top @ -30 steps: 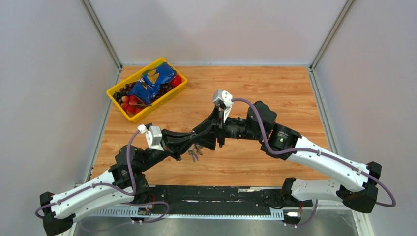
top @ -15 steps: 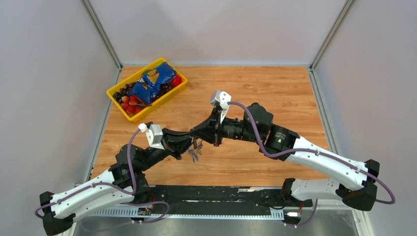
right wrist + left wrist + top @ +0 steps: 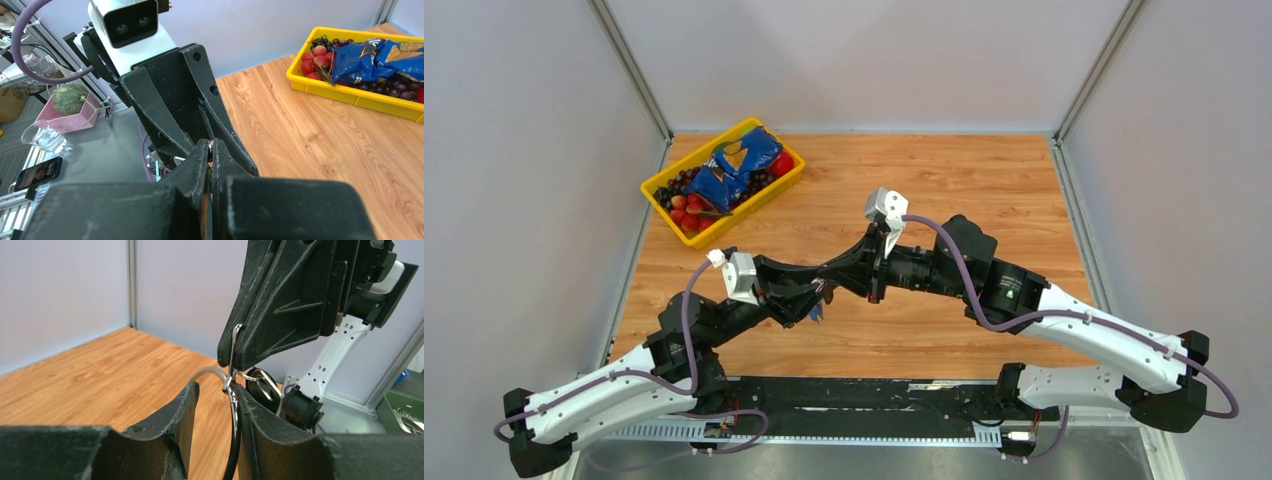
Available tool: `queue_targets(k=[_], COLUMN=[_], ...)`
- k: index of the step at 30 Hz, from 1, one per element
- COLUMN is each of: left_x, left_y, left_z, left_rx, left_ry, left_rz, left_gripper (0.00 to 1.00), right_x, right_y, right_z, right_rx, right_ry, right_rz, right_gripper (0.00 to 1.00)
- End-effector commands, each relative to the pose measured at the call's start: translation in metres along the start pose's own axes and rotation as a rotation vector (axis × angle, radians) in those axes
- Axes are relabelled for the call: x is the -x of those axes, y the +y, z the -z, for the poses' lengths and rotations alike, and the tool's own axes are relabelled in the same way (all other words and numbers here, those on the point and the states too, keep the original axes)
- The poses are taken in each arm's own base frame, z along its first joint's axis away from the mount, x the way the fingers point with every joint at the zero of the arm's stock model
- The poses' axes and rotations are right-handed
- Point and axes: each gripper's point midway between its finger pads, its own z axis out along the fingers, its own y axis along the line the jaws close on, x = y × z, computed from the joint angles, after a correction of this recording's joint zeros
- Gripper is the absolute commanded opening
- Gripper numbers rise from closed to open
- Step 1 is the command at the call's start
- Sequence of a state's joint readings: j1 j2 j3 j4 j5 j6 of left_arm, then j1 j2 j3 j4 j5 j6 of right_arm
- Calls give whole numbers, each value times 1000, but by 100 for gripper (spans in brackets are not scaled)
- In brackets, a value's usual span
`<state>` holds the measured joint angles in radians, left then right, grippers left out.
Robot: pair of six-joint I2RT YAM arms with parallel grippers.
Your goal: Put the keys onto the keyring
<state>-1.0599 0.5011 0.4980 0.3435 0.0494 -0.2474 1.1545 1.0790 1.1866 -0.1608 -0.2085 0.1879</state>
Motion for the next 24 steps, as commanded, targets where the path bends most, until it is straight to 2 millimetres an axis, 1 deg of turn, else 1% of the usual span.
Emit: queue_targets(k=[1,5,7,9,10,12,16,20,21,24], left_x=[7,6,6,6,7,5,4,9,7,12], left_y=[0,0,1,1,1,2,0,-1,-1,-2], left_z=[1,2,2,1,0,-1,-2,-4,-4,-7], left_rx=[12,17,18,18,20,21,11,4,4,-2], left_ry=[4,11,11,14,17,32,37,31,39,41], left_rz=[16,22,18,12,10,6,-4,-15,-20,-25], left_gripper=[41,40,34,21,8,1,0,0,0,0], right_x=[51,53,54,54,53,53,53,47,44,35], right_y=[19,20,20,20,21,21,19,15,14,9], right_z=[20,24,25,26,26,28,35,42,44,51], right_rx=[41,41,42,41,42,43,28,2,-4,-27], right_ry=[-154,-164,-166,-167,-166,-170,-180,-181,-178,-174], right_rz=[41,45,46,46,46,47,44,36,36,31], right_gripper=[0,0,0,0,0,0,0,1,5,25])
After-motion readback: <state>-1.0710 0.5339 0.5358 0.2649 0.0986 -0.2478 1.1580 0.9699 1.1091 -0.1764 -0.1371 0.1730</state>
